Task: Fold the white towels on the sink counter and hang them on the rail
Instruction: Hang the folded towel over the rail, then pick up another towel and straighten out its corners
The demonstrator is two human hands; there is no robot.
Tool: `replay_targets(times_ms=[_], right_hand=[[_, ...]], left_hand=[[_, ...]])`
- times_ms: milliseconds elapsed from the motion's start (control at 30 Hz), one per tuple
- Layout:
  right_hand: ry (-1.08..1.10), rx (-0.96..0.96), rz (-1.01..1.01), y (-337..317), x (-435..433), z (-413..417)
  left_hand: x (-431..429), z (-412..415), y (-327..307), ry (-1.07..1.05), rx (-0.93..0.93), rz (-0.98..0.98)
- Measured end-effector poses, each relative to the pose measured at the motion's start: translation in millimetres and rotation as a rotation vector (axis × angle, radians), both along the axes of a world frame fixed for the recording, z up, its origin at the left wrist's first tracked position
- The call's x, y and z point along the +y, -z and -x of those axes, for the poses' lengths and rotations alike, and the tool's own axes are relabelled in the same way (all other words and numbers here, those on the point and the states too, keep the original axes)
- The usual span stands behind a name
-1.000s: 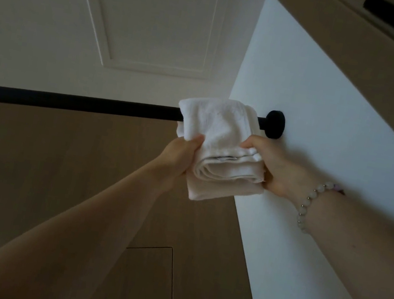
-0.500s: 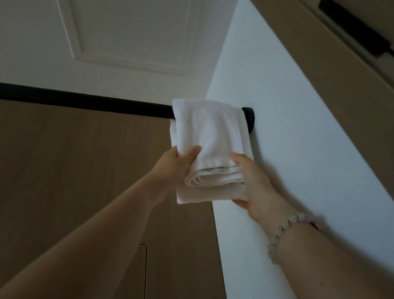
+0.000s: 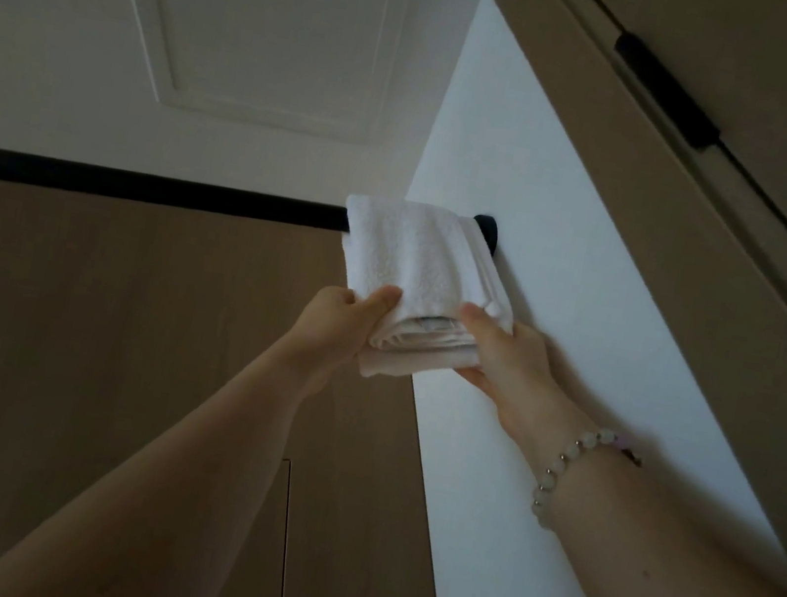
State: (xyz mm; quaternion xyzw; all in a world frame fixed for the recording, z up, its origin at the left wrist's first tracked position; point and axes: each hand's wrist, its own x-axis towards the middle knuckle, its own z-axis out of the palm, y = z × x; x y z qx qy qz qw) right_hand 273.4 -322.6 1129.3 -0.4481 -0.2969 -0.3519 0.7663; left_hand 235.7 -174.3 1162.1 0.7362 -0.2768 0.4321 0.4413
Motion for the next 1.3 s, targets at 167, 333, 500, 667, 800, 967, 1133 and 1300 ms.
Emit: replay_targets(times_ms=[167,333,500,667,800,967,1133,1300], right_hand=[[0.091,0.041,0.047,-2.4,2.5,12.1],[0.176,0.093,0.012,21.6,14.2,24.7],[0.533,0.211,0.331,103.0,40.3,29.4],[0.972,-0.157,0.894,203.3,86.2,36.5],[0.936,-0.298,0.873,269.4,131.5,46.8],[0.861,-0.32,0.838,354.3,176.0,58.1],[0.707,-0.2,0.953,432.6,204.9,70.9],[0.559,-0.083,1.081,515.5,225.8,87.8]], left_hand=[[-4.5,4.4,7.6,-0.051,0.004,0.01],[3.0,14.0,30.4,-0.132,-0.055,-0.067],[40.1,23.1,93.9,-0.557,-0.044,-0.292],[88.1,45.7,193.6,-0.885,-0.06,-0.368],[119.0,65.6,275.0,-1.007,-0.079,-0.476],[151.0,88.8,381.3,-1.096,-0.078,-0.435],[168.0,119.1,480.4,-1.137,0.227,-0.527],[180.2,151.5,558.6,-1.116,0.525,-0.499]])
